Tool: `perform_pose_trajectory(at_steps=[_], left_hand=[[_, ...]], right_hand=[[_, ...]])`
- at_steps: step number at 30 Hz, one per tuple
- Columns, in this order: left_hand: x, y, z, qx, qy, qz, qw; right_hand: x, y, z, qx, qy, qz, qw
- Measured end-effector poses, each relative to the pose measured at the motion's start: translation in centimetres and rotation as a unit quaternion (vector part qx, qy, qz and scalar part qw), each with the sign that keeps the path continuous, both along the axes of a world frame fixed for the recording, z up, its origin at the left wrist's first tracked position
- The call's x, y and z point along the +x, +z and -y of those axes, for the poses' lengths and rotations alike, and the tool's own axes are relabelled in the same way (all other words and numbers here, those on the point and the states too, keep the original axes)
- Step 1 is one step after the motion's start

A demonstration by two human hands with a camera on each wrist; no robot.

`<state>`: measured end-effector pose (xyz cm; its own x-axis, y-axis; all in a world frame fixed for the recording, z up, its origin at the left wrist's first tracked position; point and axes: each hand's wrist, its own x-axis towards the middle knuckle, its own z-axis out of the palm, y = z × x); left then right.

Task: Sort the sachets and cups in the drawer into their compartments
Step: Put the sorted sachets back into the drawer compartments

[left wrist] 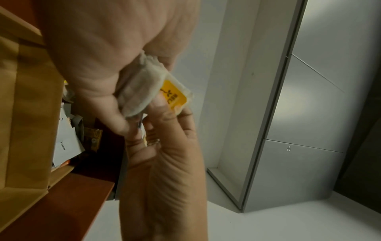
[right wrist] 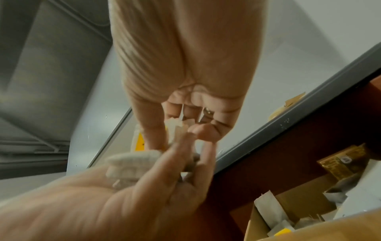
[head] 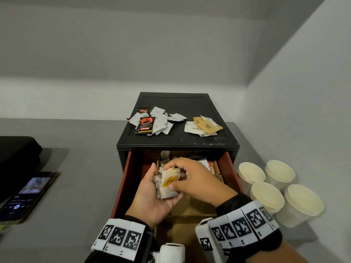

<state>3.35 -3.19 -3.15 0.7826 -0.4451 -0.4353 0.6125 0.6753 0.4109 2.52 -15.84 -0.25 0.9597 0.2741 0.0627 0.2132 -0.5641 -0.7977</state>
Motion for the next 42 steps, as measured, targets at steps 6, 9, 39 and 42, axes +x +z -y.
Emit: perform_pose_trajectory(at_steps=[6, 9, 39, 42], left_hand=[[0.1, 0.2, 0.0, 0.029, 0.017, -0.005, 0.999], [0.1, 0.2, 0.1, 0.027, 0.009, 0.005, 1.0], [2.1, -1.3, -0.4, 0.039, 0.092, 0.049, 0.994], [2.4, -1.4, -0.2, 0.041, 0.107, 0.031, 0.993]], right_hand=[[-0.1, -0.2, -0.5, -0.069, -0.035, 0.033, 0.997], [-0.2, -0.3, -0.7, -0.059, -0.028, 0.036, 0.997], [0.3, -2.8, 0.0, 0.029, -0.064, 0.062, 0.996], [0.2, -2.9, -0.1, 0.021, -0.058, 0.062, 0.996]])
